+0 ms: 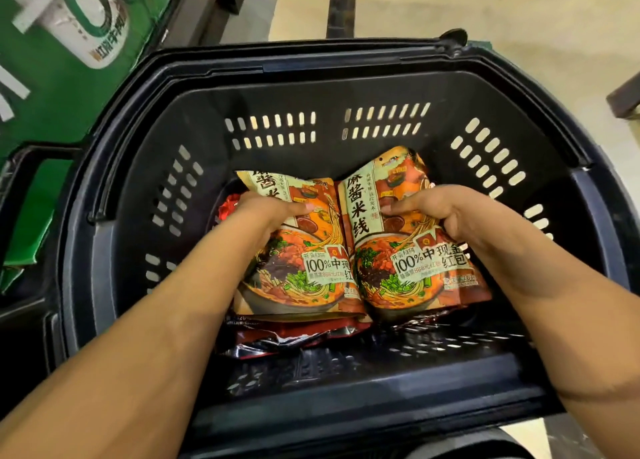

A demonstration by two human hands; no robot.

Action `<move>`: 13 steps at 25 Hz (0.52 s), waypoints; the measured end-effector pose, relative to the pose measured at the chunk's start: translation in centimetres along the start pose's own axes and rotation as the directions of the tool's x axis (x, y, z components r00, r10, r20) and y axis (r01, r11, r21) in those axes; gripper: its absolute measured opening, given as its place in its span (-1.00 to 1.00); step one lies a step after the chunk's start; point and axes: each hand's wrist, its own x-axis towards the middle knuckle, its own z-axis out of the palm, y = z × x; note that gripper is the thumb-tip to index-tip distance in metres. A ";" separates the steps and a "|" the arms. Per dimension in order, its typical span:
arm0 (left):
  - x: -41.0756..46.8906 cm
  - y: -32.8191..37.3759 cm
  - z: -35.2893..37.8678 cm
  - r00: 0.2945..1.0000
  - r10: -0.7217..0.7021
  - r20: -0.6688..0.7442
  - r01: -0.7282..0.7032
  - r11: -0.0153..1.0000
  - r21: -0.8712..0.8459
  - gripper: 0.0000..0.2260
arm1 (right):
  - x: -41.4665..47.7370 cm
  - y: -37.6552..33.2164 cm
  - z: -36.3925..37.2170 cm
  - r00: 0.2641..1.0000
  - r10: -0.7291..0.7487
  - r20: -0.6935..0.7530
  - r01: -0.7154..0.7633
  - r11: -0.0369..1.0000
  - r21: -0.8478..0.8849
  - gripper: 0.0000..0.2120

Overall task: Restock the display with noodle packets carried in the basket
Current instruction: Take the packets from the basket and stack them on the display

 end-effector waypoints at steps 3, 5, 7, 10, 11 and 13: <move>-0.5 0.5 -0.2 0.995 -0.032 0.094 0.035 0.999 -0.035 -0.04 | -1.1 -1.5 0.0 0.995 -0.094 -0.022 0.094 0.995 0.014 -0.72; -1.8 0.9 -1.0 0.991 -0.012 0.130 0.027 0.994 -0.109 -0.01 | -2.6 -1.9 -0.3 0.973 -0.194 -0.124 0.200 0.979 0.038 -0.72; -3.8 1.2 -2.1 0.989 0.040 0.143 -0.003 0.969 -0.247 -0.40 | -4.6 -2.3 -0.8 0.950 -0.261 -0.170 0.278 0.957 0.085 -0.79; -9.0 1.9 -5.0 0.982 0.151 0.110 -0.103 0.928 -0.357 -0.76 | -9.1 -2.6 -1.3 0.924 -0.316 -0.214 0.357 0.915 0.190 -0.84; -10.3 2.3 -6.3 0.979 0.186 0.082 -0.144 0.918 -0.370 -0.73 | -10.8 -2.8 -1.5 0.916 -0.332 -0.226 0.379 0.901 0.213 -0.83; -14.5 4.2 -9.4 0.973 0.226 0.050 -0.191 0.906 -0.378 -0.67 | -15.3 -3.4 -2.2 0.911 -0.346 -0.225 0.401 0.873 0.279 -0.76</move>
